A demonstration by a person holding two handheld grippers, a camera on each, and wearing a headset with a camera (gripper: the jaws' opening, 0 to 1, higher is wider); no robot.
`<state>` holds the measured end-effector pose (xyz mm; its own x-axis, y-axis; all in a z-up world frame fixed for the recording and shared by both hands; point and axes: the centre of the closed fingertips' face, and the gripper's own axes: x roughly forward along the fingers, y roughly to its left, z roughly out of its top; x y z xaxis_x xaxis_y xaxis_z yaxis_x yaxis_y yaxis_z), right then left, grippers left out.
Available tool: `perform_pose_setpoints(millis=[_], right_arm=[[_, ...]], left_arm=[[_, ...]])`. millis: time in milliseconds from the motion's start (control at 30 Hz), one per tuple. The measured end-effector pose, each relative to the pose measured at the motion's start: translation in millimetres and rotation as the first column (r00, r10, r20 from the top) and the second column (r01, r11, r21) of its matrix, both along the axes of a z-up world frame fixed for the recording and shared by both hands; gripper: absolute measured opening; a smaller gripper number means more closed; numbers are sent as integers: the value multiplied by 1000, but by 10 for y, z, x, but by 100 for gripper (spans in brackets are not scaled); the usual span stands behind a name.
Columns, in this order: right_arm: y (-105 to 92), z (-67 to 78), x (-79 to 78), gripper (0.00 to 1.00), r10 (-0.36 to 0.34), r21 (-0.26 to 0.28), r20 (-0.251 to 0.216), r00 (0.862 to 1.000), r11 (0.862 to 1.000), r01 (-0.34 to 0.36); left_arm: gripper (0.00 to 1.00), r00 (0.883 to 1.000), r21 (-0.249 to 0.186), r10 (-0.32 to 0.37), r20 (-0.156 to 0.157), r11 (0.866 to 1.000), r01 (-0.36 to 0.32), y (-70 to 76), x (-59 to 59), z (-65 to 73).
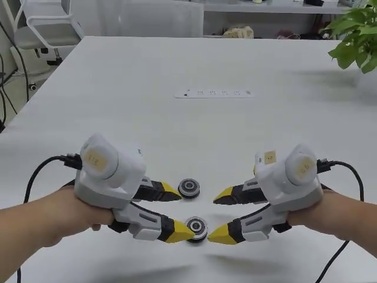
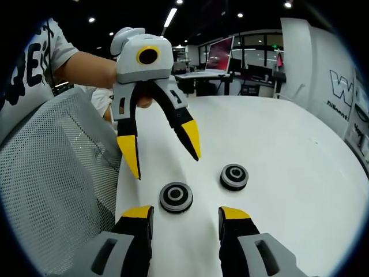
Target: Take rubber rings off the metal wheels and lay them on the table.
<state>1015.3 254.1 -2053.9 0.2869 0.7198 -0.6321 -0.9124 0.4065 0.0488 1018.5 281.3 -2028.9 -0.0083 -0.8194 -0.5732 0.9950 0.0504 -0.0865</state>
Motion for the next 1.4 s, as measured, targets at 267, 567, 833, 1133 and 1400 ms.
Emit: perform_pose_setpoints(millis=[267,567,833,1133,1400], right_arm=[[0,-23,-36,42,-2,2,-11,1000,1000,2],[-15,-70,-52,42,2,-6,-21,1000,1000,-2],[-33,-93,-36,42,-1,-5,-27,1000,1000,0],[-34,-120,-22,41,-2,-3,-36,999,1000,2],[18,-99,-17,40,-15,27,-51,999,1000,16]], left_arm=[[26,999,16,-36,-3,999,36,-65,-85,-107],[20,999,42,-37,-1,998,37,-126,-105,-227],[13,999,54,-29,30,998,28,-146,-73,-274],[9,993,67,-48,112,997,41,-175,-46,-295],[9,993,46,-23,114,999,18,-180,-46,-288]])
